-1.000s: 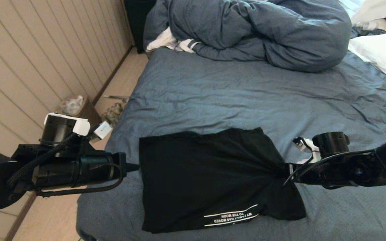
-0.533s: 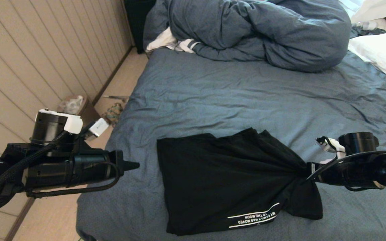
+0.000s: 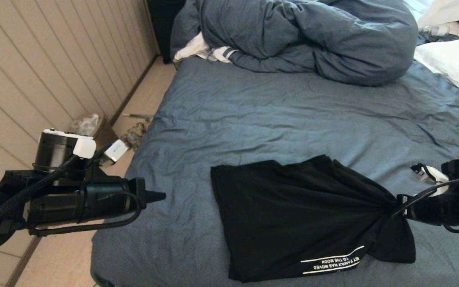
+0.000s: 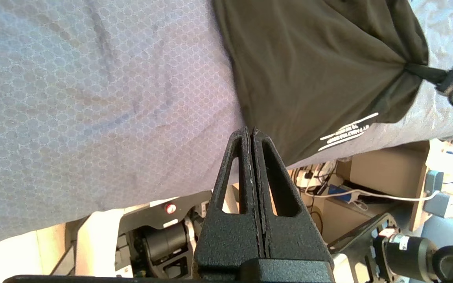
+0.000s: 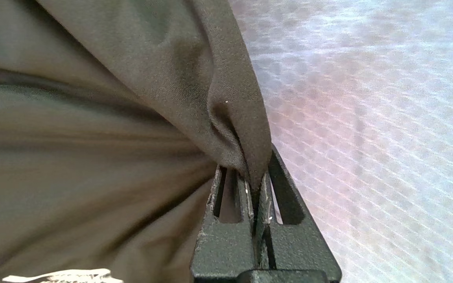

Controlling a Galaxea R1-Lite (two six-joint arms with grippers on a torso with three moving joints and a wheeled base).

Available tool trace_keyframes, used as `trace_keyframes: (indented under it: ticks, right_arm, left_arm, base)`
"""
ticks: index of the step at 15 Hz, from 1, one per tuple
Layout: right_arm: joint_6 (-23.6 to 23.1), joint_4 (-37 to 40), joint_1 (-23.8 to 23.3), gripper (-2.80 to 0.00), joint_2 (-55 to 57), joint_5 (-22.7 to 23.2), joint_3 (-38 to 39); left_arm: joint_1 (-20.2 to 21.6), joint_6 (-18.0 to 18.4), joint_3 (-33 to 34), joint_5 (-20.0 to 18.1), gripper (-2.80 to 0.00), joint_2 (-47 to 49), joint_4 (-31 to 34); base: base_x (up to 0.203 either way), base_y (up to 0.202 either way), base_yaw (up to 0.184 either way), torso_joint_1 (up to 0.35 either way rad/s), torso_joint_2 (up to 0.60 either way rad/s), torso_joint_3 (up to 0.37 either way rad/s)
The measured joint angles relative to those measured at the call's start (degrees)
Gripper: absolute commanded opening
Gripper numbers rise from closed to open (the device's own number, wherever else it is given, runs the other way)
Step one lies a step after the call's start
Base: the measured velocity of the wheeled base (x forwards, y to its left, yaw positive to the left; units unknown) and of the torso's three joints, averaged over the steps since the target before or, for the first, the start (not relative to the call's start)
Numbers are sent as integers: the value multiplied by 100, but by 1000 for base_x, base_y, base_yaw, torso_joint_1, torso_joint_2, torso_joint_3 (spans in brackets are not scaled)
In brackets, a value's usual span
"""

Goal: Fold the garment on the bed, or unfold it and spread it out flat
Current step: Fold the black T-shirt

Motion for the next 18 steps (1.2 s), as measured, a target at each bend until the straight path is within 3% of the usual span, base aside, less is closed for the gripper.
trace_keyframes:
  ticks: [3, 5, 9, 14, 18]
  right_arm:
    - [4, 727, -37, -280, -246, 132, -333]
    - [73, 1307, 185, -280, -527, 231, -652]
    - [415, 1993, 1427, -280, -1014, 170, -1146]
    - [762, 2056, 3215, -280, -997, -523, -1519]
    - [894, 2061, 4158, -280, -570, -793, -2032]
  left_arm:
    - [0, 0, 0, -6, -280, -24, 12]
    - [0, -6, 0, -59, -280, -46, 11]
    - [9, 0, 9, -67, -280, -152, 12]
    - [6, 10, 79, -69, -280, -319, 20]
    - [2, 11, 111, -83, -280, -369, 28]
  base:
    - [0, 0, 0, 0, 0, 0]
    - [0, 0, 0, 0, 0, 0]
    - [0, 0, 0, 0, 0, 0]
    - [0, 0, 0, 0, 0, 0]
    - [0, 0, 0, 0, 0, 0]
